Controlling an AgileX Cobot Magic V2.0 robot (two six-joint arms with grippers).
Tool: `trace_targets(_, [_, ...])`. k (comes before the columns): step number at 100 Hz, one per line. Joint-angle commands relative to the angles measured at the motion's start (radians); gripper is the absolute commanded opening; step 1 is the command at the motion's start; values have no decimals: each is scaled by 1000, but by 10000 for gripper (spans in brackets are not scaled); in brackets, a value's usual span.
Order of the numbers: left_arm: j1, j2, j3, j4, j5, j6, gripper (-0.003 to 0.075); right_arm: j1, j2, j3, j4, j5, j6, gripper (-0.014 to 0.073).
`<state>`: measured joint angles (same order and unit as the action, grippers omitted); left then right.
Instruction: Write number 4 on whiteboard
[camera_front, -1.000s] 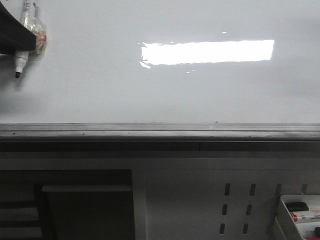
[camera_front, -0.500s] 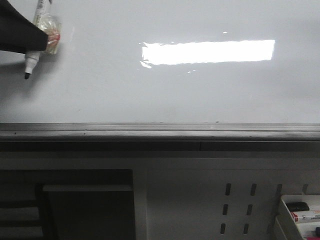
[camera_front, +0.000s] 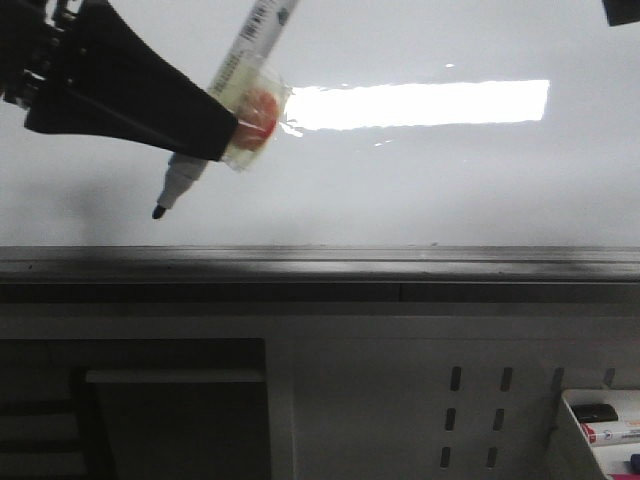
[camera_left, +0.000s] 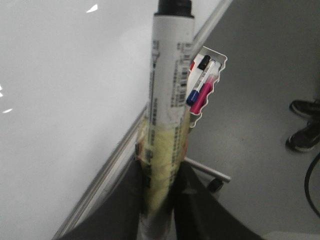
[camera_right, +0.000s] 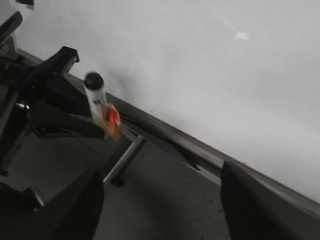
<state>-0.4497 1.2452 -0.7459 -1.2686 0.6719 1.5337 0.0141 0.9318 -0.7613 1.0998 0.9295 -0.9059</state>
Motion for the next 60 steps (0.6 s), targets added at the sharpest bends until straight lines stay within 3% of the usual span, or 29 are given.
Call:
trace_targets(1, [-94, -31, -40, 7, -105, -4, -21, -4, 55, -88, 77, 76, -29, 447])
trace_targets(29, [-283, -31, -73, 71, -338, -6, -21, -2, 209, -234, 80, 249, -29, 447])
trace_targets(60, [-315, -25, -96, 80, -410, -6, -21, 104, 281, -313, 63, 225, -29, 447])
